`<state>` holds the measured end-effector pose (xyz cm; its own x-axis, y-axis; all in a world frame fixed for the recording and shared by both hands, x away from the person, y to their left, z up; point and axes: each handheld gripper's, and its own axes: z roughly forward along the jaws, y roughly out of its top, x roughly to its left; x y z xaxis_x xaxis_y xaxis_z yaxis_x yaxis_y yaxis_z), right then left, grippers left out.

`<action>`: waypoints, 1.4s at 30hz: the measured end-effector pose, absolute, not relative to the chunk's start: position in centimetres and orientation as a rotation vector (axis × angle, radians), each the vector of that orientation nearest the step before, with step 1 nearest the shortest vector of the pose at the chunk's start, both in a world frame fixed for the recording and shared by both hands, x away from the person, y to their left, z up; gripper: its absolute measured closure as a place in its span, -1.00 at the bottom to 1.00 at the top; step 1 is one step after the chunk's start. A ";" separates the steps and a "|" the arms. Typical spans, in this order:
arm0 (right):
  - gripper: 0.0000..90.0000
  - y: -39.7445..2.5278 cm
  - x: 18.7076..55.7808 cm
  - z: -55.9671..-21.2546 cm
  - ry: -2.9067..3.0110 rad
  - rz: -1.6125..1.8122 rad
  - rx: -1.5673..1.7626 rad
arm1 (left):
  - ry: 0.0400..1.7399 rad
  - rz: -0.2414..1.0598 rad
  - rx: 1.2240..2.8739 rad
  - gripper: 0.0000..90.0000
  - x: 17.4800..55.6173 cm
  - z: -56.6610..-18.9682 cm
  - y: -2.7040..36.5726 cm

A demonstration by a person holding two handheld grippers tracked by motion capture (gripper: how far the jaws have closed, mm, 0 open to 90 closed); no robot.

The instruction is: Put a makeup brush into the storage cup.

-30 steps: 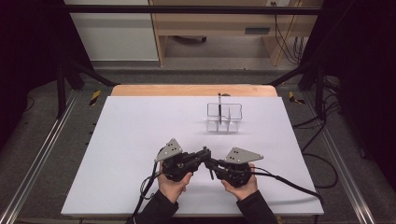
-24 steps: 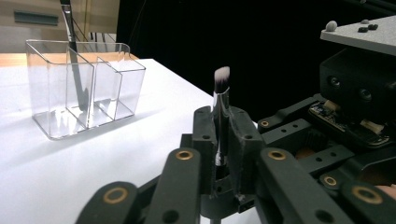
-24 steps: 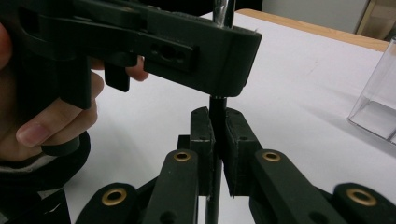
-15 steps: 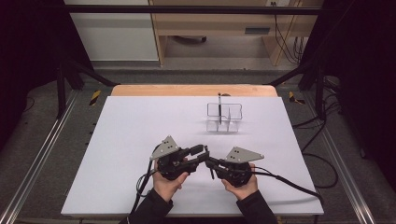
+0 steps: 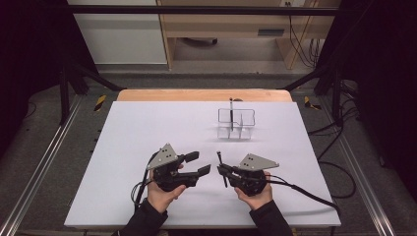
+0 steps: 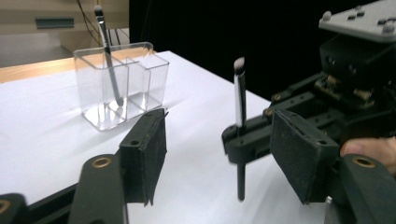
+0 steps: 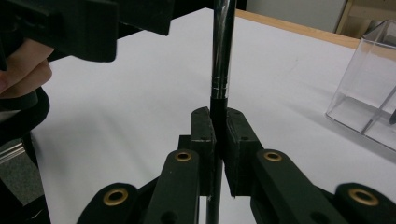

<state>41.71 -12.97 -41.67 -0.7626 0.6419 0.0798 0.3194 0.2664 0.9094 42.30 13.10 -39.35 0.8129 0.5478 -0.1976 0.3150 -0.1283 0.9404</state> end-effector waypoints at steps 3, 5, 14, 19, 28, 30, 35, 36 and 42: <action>0.87 -13.0 41.7 -41.7 2.234 1.489 0.885 | 0.685 0.228 1.740 -0.30 42.3 -39.6 13.8; 0.87 -13.0 41.7 -41.6 2.231 1.489 0.888 | 0.687 0.228 1.746 -0.35 42.3 -39.7 14.0; 0.87 -13.6 41.9 -41.5 2.210 1.485 0.911 | 0.741 0.249 1.767 -0.48 42.3 -40.8 15.8; 0.87 -13.8 42.0 -41.4 2.193 1.480 0.918 | 0.755 0.262 1.775 -0.55 42.2 -41.1 16.4; 0.87 -14.4 42.5 -41.2 2.160 1.471 0.945 | 0.812 0.267 1.791 -0.71 42.3 -41.7 18.4; 0.87 -14.6 42.7 -41.0 2.148 1.471 0.954 | 0.823 0.277 1.804 -0.74 42.5 -41.9 18.7; 0.87 -15.0 43.4 -40.5 2.107 1.488 0.985 | 0.838 0.305 1.831 -0.80 42.6 -42.1 18.9; 0.87 -15.0 43.5 -40.4 2.101 1.492 0.993 | 0.839 0.308 1.835 -0.80 42.7 -42.2 19.0; 0.87 -15.3 44.2 -40.2 2.069 1.499 1.020 | 0.844 0.323 1.849 -0.81 42.9 -42.4 19.1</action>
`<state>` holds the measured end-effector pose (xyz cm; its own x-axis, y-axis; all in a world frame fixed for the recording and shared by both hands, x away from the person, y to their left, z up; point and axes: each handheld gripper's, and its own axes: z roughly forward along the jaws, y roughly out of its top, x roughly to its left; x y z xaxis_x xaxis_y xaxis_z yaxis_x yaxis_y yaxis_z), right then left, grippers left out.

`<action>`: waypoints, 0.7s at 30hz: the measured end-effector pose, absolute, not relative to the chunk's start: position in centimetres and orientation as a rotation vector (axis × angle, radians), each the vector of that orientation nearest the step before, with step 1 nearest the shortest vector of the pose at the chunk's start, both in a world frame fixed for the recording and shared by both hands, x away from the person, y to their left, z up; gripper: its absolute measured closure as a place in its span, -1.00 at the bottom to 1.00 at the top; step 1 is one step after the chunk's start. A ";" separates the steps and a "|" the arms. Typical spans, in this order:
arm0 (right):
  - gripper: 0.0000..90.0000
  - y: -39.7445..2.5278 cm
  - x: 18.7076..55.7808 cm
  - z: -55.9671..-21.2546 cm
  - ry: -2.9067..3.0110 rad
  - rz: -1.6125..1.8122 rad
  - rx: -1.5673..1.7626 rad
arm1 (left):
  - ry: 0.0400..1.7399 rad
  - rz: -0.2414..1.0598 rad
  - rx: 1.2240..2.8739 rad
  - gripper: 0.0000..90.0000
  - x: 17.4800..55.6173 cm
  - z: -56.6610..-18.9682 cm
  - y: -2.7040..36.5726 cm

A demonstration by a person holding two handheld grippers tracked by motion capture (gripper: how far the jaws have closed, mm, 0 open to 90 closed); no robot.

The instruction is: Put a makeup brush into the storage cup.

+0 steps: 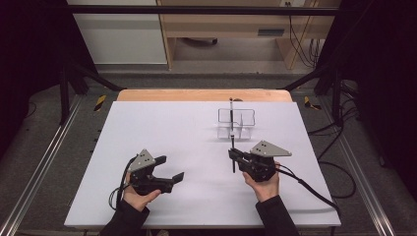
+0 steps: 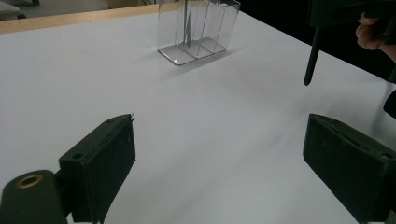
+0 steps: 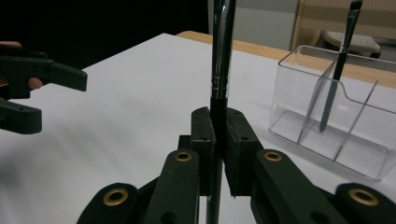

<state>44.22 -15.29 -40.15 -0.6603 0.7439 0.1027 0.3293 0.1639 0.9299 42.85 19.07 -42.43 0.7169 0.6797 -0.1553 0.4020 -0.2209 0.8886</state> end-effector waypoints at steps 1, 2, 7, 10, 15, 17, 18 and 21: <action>0.87 -15.3 44.3 -40.1 2.062 1.503 1.025 | 0.846 0.326 1.851 -0.82 42.9 -42.5 19.1; 0.87 -15.4 44.4 -40.0 2.055 1.508 1.029 | 0.849 0.327 1.852 -0.82 42.9 -42.5 19.2; 0.87 -15.6 45.2 -39.4 2.016 1.520 1.060 | 0.862 0.335 1.858 -0.83 43.1 -42.6 19.5; 0.87 -15.6 45.7 -39.0 1.994 1.529 1.073 | 0.862 0.337 1.866 -0.83 43.1 -42.7 19.6; 0.87 -15.8 46.4 -38.3 1.966 1.531 1.096 | 0.865 0.350 1.876 -0.83 43.2 -42.8 19.7; 0.87 -15.9 46.7 -38.0 1.950 1.529 1.105 | 0.867 0.350 1.877 -0.84 43.2 -42.8 19.7; 0.87 -15.9 46.8 -37.8 1.942 1.527 1.110 | 0.867 0.354 1.878 -0.84 43.2 -42.8 19.8; 0.87 -16.1 47.2 -37.4 1.918 1.527 1.125 | 0.869 0.357 1.882 -0.84 43.2 -42.8 19.8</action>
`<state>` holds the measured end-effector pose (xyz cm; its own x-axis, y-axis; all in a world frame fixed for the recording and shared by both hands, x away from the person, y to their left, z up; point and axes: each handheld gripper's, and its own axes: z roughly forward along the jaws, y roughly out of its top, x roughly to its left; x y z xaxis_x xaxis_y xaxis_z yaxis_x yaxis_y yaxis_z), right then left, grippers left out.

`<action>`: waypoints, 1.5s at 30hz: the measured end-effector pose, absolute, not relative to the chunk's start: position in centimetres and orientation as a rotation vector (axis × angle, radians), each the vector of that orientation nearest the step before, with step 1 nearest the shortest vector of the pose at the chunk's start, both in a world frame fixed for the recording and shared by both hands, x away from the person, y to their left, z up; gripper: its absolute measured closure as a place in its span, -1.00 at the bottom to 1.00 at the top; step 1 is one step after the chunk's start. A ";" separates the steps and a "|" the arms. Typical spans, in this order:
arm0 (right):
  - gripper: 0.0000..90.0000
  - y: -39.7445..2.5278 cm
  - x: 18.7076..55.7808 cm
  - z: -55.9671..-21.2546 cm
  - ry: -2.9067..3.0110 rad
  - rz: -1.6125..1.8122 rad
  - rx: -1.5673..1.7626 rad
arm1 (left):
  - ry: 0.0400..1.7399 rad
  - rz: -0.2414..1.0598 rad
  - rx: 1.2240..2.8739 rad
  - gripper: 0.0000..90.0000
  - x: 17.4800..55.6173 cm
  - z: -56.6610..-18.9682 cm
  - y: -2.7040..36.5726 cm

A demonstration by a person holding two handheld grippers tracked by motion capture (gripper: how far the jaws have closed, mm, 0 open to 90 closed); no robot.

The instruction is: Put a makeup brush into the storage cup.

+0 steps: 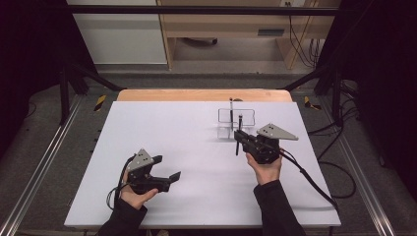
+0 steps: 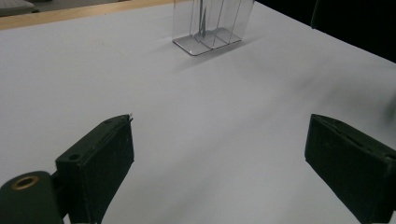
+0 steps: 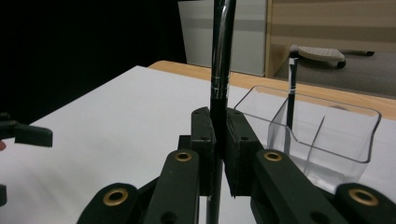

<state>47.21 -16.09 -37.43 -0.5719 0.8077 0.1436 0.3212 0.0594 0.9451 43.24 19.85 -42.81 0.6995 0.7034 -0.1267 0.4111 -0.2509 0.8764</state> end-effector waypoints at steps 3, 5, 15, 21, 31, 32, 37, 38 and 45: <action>0.87 -16.2 47.7 -37.1 1.899 1.525 1.142 | 0.873 0.358 1.887 -0.84 43.3 -42.8 19.9; 0.87 -16.2 47.9 -37.0 1.896 1.521 1.144 | 0.873 0.359 1.887 -0.84 43.3 -42.8 19.9; 0.87 -16.0 49.3 -36.5 1.856 1.486 1.169 | 0.882 0.361 1.887 -0.84 43.4 -42.8 20.1; 0.87 -16.1 50.0 -36.2 1.820 1.488 1.179 | 0.886 0.363 1.884 -0.84 43.4 -42.8 20.3; 0.87 -15.7 51.2 -35.4 1.782 1.476 1.189 | 0.886 0.367 1.897 -0.84 43.5 -42.9 20.2; 0.87 -15.7 51.3 -35.4 1.779 1.475 1.191 | 0.886 0.368 1.897 -0.84 43.5 -42.9 20.2; 0.87 -15.6 52.0 -35.2 1.760 1.463 1.205 | 0.889 0.366 1.896 -0.84 43.5 -42.9 20.2; 0.87 -15.7 52.2 -35.3 1.755 1.457 1.212 | 0.889 0.366 1.897 -0.84 43.5 -42.9 20.2; 0.87 -15.8 53.3 -35.2 1.736 1.436 1.234 | 0.890 0.368 1.896 -0.84 43.5 -42.9 20.2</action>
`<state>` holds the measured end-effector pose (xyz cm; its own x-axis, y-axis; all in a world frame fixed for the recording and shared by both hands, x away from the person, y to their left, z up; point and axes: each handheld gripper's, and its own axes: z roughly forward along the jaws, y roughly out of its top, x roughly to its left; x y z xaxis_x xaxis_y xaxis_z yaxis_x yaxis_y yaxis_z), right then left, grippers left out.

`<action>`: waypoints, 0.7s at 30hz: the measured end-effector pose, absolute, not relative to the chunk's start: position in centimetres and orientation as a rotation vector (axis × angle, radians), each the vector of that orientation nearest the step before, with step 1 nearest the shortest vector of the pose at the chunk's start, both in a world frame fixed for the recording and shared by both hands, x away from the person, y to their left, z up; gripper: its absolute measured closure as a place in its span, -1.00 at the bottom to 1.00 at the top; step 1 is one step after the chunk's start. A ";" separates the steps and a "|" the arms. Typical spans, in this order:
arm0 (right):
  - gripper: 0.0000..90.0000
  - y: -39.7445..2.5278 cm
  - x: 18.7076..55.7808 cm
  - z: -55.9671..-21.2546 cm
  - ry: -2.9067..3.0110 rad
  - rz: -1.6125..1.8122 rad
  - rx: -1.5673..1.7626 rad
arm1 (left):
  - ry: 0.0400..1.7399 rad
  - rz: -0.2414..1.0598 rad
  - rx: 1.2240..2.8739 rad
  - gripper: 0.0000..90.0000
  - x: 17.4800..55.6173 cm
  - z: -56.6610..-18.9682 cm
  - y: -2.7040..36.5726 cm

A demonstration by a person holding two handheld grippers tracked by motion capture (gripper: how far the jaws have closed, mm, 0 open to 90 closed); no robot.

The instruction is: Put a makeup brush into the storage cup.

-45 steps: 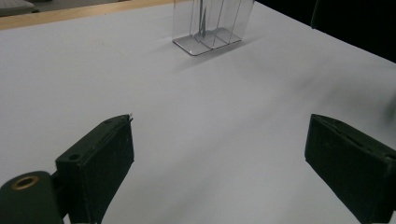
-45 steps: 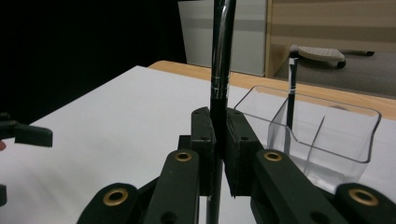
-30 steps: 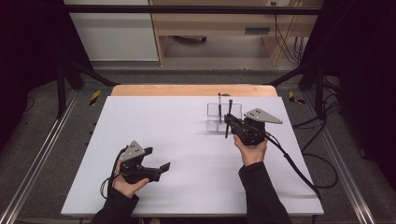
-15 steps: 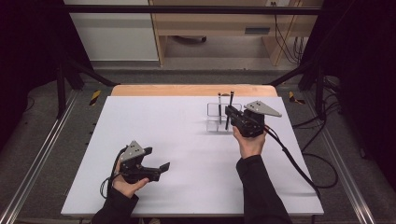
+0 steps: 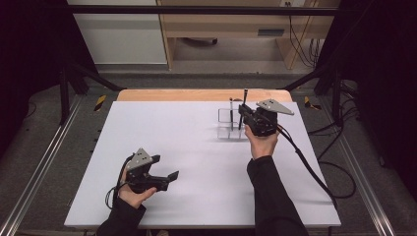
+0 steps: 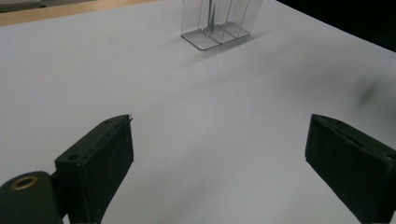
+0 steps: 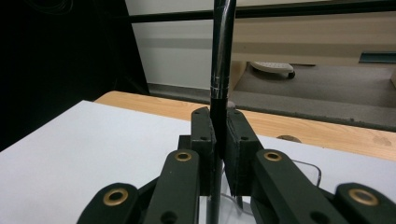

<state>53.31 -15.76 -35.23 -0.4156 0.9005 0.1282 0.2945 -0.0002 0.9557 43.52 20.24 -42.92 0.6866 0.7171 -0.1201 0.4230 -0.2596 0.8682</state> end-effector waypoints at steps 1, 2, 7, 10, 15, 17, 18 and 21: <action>0.87 -15.8 53.5 -35.2 1.737 1.431 1.236 | 0.890 0.368 1.895 -0.84 43.5 -42.9 20.3; 0.87 -15.8 53.7 -35.1 1.736 1.432 1.240 | 0.890 0.368 1.894 -0.84 43.5 -42.9 20.3; 0.87 -15.7 54.5 -35.1 1.728 1.427 1.249 | 0.891 0.368 1.893 -0.84 43.5 -42.9 20.3; 0.87 -15.6 54.8 -35.1 1.719 1.428 1.254 | 0.891 0.368 1.894 -0.84 43.5 -42.9 20.3; 0.87 -15.5 55.5 -35.2 1.713 1.429 1.268 | 0.890 0.368 1.891 -0.84 43.5 -42.9 20.3; 0.87 -15.5 55.8 -35.2 1.710 1.424 1.275 | 0.888 0.370 1.891 -0.84 43.5 -42.8 20.4; 0.87 -15.5 55.9 -35.3 1.708 1.418 1.277 | 0.890 0.368 1.889 -0.84 43.5 -42.8 20.4; 0.87 -15.5 56.2 -35.4 1.698 1.409 1.282 | 0.888 0.369 1.890 -0.84 43.6 -42.8 20.4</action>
<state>56.23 -15.52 -35.38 -0.3689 0.9191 0.1384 0.3051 -0.0209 0.9521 43.55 20.38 -42.83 0.6869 0.7167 -0.1208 0.4200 -0.2558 0.8707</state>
